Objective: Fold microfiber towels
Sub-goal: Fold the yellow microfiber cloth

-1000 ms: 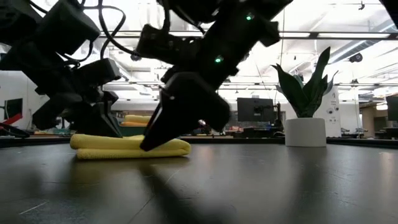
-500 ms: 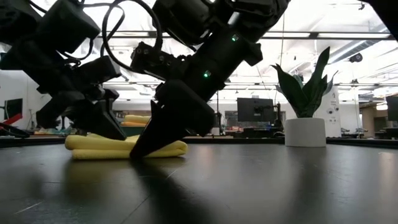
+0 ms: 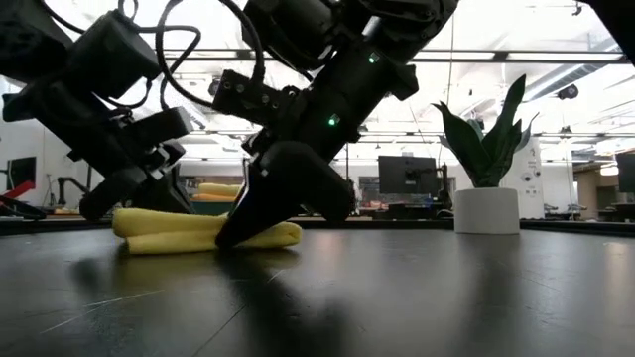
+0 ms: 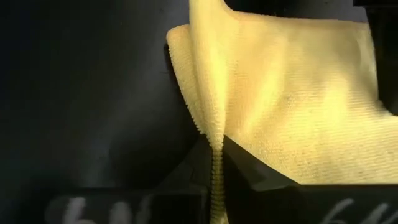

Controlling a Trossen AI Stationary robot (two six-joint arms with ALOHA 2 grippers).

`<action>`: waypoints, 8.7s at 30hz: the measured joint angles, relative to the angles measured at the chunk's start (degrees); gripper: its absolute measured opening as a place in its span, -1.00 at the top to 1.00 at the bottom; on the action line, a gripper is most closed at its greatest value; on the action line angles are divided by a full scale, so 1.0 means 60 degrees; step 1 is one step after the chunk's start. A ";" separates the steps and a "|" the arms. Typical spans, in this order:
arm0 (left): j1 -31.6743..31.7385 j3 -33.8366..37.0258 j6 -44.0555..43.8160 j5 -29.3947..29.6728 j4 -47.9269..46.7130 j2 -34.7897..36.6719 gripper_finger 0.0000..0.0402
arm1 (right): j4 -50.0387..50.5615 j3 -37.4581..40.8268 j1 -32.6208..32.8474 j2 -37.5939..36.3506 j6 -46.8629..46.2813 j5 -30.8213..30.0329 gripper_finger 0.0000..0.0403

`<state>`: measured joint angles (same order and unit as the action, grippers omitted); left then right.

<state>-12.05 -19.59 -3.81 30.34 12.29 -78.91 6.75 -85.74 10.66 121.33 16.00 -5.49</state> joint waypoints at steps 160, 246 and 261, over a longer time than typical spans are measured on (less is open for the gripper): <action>-0.0233 -0.0831 -0.0977 -0.0822 0.0153 -0.0644 0.63 | 0.3325 0.0121 -0.2660 -0.1423 0.0307 0.1664 0.96; -0.1570 0.0041 -0.3551 -0.2664 0.4783 -0.1349 1.00 | -0.6003 0.3422 -0.0950 -0.1557 -0.2832 -0.2598 0.96; -0.1468 0.0073 -0.3904 0.0692 0.1763 -0.0847 1.00 | -0.8367 0.4520 -0.1059 -0.0394 -0.4301 -0.2897 0.96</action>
<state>-20.86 -19.16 -27.23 34.49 22.87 -84.00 -43.45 -58.62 4.31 118.97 -9.81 -22.87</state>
